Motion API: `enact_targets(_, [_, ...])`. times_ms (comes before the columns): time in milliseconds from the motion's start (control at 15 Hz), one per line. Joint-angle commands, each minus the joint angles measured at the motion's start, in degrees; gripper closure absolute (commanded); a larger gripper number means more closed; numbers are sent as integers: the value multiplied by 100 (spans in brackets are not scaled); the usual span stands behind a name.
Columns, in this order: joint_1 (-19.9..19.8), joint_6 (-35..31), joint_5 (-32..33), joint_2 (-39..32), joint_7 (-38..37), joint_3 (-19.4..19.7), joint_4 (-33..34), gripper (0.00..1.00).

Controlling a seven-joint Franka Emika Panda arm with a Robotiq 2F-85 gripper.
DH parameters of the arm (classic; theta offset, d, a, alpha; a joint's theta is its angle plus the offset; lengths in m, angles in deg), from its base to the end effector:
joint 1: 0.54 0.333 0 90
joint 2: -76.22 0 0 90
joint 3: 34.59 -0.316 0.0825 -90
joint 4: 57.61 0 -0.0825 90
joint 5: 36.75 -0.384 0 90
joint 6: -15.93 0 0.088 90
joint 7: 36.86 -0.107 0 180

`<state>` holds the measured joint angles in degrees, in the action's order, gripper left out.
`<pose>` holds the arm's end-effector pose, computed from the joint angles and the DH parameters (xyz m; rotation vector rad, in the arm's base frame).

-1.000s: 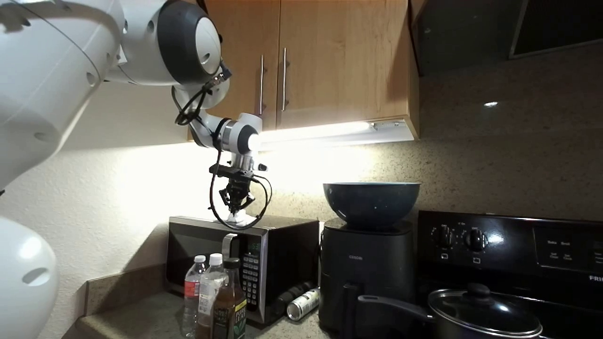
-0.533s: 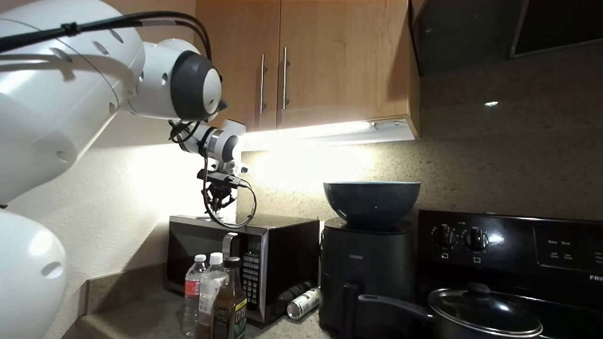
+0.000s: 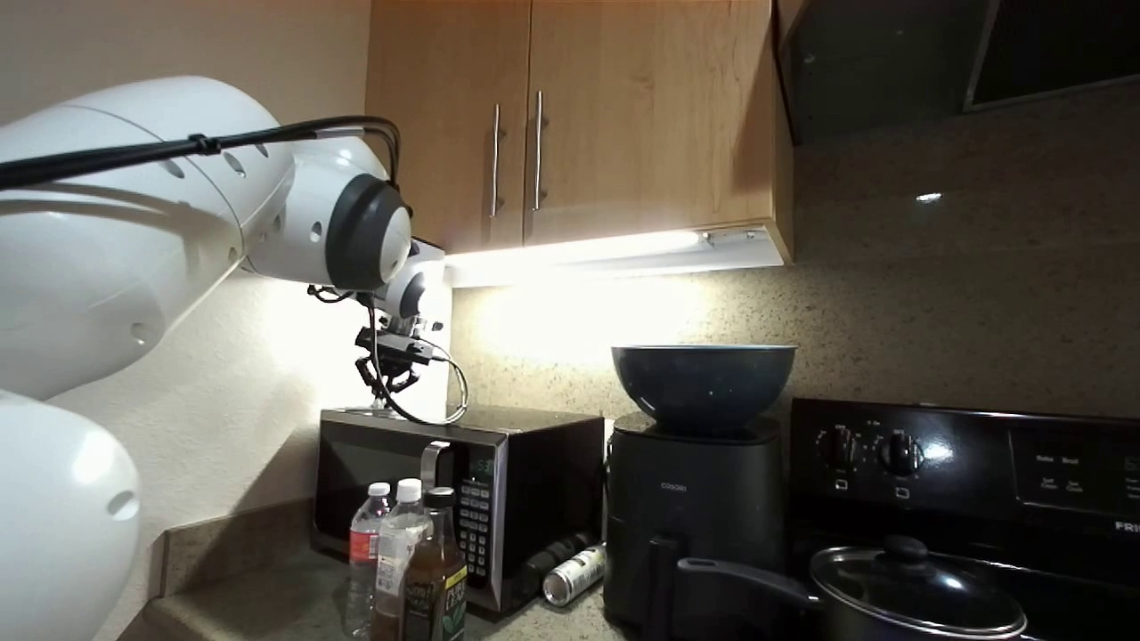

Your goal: Use the cloth to clean the microwave

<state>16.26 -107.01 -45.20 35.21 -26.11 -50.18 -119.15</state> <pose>0.6921 0.3602 0.4588 -2.6206 -0.8068 -0.4407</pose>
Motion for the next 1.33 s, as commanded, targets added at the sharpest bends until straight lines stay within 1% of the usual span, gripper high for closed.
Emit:
enact_targets(0, [-10,349,108,-555,307,50,822,94])
enact_targets(467, [259,74,1135,-662,141,698,900,94])
enact_targets(933, [388,-251,1924,-943,114,1293,1149,94])
enact_targets(1133, [434,-330,2209,-915,-181,1611,1088,94])
enact_targets(1267, [482,-311,2380,-777,-649,1884,900,95])
